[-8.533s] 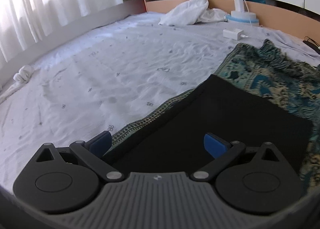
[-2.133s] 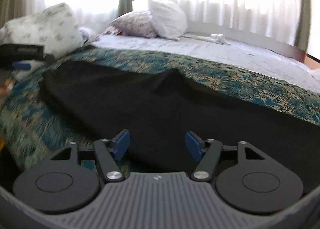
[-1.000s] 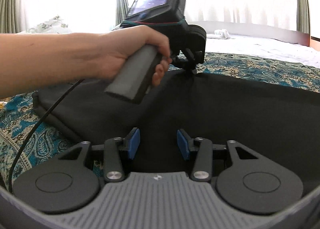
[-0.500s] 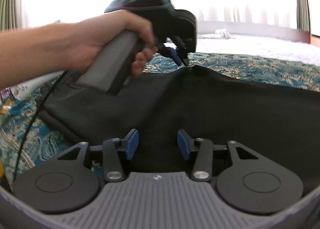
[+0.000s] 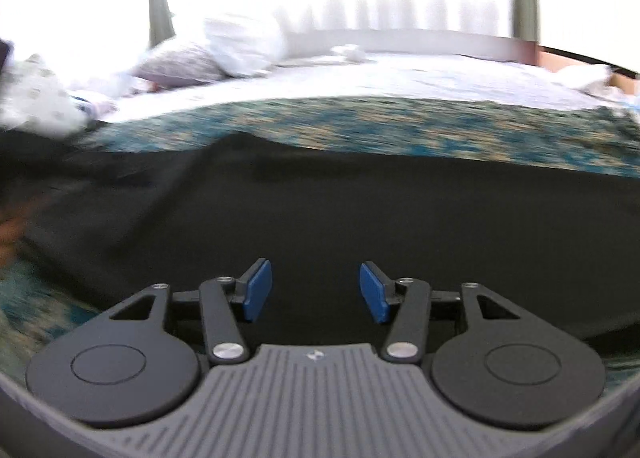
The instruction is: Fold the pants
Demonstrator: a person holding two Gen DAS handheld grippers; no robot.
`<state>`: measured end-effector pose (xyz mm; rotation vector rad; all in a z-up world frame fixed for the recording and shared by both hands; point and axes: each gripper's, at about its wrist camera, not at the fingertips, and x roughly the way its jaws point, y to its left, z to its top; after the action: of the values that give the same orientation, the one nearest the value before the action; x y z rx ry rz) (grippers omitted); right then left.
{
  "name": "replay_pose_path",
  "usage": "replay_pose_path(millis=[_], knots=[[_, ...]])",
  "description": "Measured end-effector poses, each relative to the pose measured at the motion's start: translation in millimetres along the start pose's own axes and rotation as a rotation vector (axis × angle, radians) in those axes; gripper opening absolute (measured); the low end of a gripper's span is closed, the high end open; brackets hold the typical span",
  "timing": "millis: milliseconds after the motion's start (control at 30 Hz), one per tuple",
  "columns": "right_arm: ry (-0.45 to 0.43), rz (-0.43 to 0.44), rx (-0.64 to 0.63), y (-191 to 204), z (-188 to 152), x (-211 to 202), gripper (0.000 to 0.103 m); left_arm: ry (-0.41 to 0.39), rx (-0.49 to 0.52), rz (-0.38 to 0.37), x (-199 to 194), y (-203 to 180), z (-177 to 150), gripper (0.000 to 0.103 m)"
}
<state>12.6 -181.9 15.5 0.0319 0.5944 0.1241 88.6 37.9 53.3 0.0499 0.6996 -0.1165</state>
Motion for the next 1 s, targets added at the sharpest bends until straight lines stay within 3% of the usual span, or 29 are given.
replay_pose_path(millis=[333, 533, 633, 767, 833, 1000], knots=[[-0.014, -0.381, 0.212, -156.5, -14.3, -32.4, 0.067, -0.003, -0.017, 0.049, -18.5, 15.3, -37.7, 0.025], [-0.176, -0.563, 0.461, -239.1, -39.4, -68.3, 0.067, -0.008, -0.018, 0.074, -19.2, 10.6, -38.3, 0.025], [-0.295, -0.619, 0.567, -258.9, -56.6, -86.6, 0.067, 0.000, -0.009, 0.086, -19.4, 8.2, -36.7, 0.026], [-0.405, -0.769, 0.615, -263.1, -58.0, -107.7, 0.069, 0.000, -0.007, 0.107, -18.6, 5.7, -35.8, 0.029], [-0.382, -0.791, 0.659, -269.4, -60.9, -107.4, 0.069, -0.016, -0.030, 0.112, -20.9, 4.2, -35.7, 0.031], [-0.331, -0.744, 0.701, -278.2, -63.9, -102.3, 0.072, -0.067, -0.046, 0.070, -30.0, -5.9, -31.8, 0.041]])
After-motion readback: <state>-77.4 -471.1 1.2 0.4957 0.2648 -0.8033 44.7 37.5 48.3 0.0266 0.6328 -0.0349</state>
